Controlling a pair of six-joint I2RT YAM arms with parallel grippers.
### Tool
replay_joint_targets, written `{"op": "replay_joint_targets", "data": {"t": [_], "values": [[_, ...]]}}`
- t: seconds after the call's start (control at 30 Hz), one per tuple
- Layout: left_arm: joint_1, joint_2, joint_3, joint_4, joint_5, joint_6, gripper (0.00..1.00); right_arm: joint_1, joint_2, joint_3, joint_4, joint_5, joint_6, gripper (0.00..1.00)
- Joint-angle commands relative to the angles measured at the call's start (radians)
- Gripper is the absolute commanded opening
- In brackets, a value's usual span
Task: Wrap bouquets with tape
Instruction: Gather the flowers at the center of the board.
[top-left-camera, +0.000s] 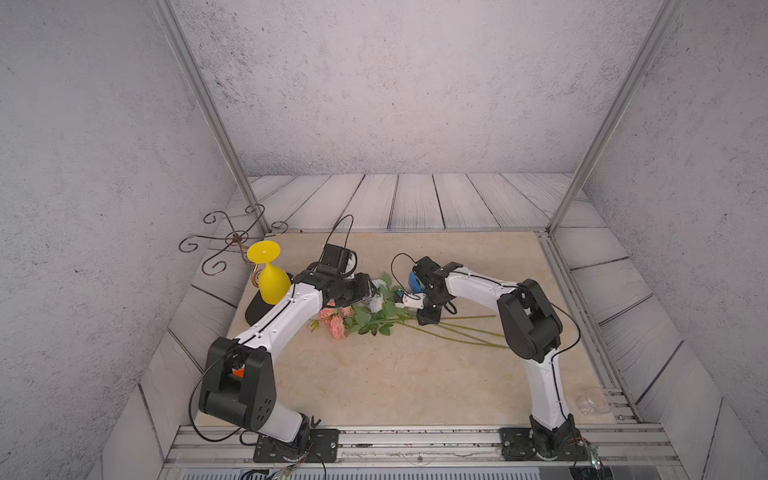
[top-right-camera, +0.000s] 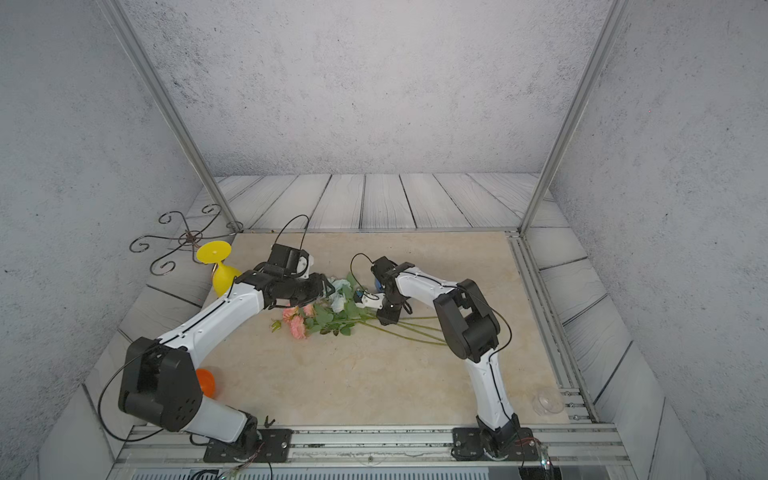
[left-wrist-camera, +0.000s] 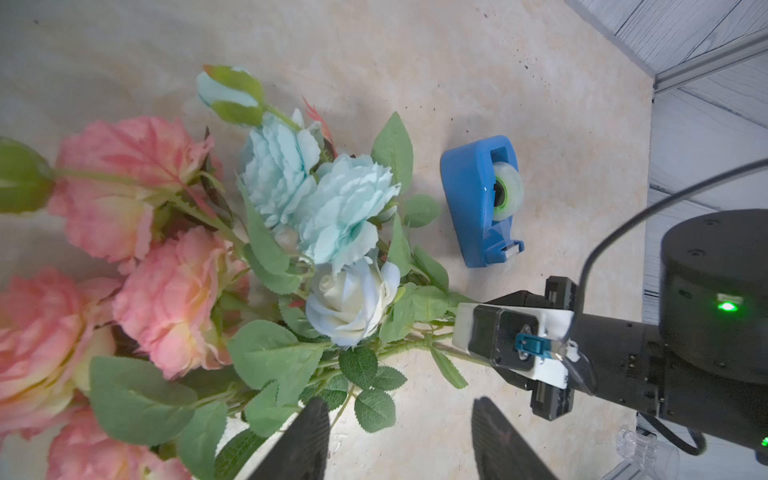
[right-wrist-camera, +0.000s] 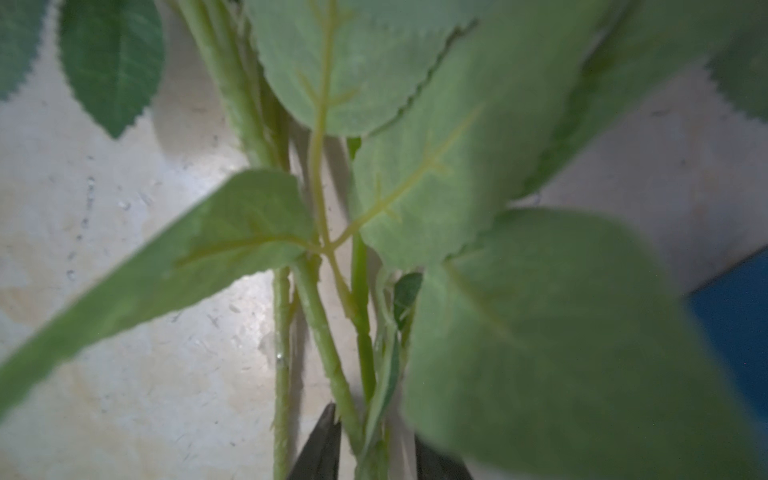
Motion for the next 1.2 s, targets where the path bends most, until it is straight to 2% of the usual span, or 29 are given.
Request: {"op": "replay_joint_targets", "data": {"t": [0.0, 0.1, 0.17, 0.2, 0.27, 0.3, 0.33, 0.57, 0.63, 0.73, 0.8, 0.83, 1.17], "values": [[0.007, 0.004, 0.030, -0.024, -0.016, 0.004, 0.59, -0.003, -0.025, -0.006, -0.004, 0.015, 0.035, 0.34], [0.006, 0.011, 0.038, -0.028, -0.016, 0.005, 0.59, -0.004, -0.052, 0.022, -0.022, 0.013, 0.065, 0.38], [0.006, 0.012, 0.036, -0.027, -0.014, 0.000, 0.59, -0.006, -0.082, 0.026, -0.040, 0.001, 0.096, 0.47], [0.006, 0.012, 0.033, -0.026, -0.011, -0.004, 0.59, -0.005, -0.095, 0.023, -0.047, -0.010, 0.103, 0.47], [0.006, 0.012, 0.029, -0.021, -0.008, -0.010, 0.59, -0.005, -0.123, 0.011, -0.069, -0.021, 0.120, 0.59], [0.006, 0.012, 0.027, -0.020, -0.009, -0.012, 0.59, -0.004, -0.135, -0.001, -0.070, -0.025, 0.122, 0.60], [0.007, 0.014, 0.027, -0.018, -0.008, -0.012, 0.59, -0.005, -0.148, -0.016, -0.067, -0.019, 0.123, 0.68], [0.007, 0.028, 0.026, -0.014, -0.003, -0.013, 0.59, -0.005, -0.112, 0.027, -0.098, -0.051, 0.161, 0.70], [0.006, 0.029, 0.023, -0.013, -0.005, -0.017, 0.59, -0.003, -0.079, 0.041, -0.124, -0.053, 0.166, 0.76], [0.006, 0.028, 0.022, -0.013, -0.006, -0.017, 0.59, 0.001, -0.069, 0.020, -0.112, -0.048, 0.160, 0.77], [0.006, 0.026, 0.020, -0.014, -0.006, -0.017, 0.59, 0.003, -0.066, 0.014, -0.114, -0.043, 0.160, 0.82], [0.006, 0.023, 0.015, -0.013, -0.006, -0.017, 0.59, 0.004, -0.067, 0.001, -0.107, -0.042, 0.159, 0.89], [0.006, 0.025, -0.013, -0.004, -0.002, -0.008, 0.59, 0.037, 0.011, 0.015, -0.101, 0.019, 0.181, 0.89]]}}
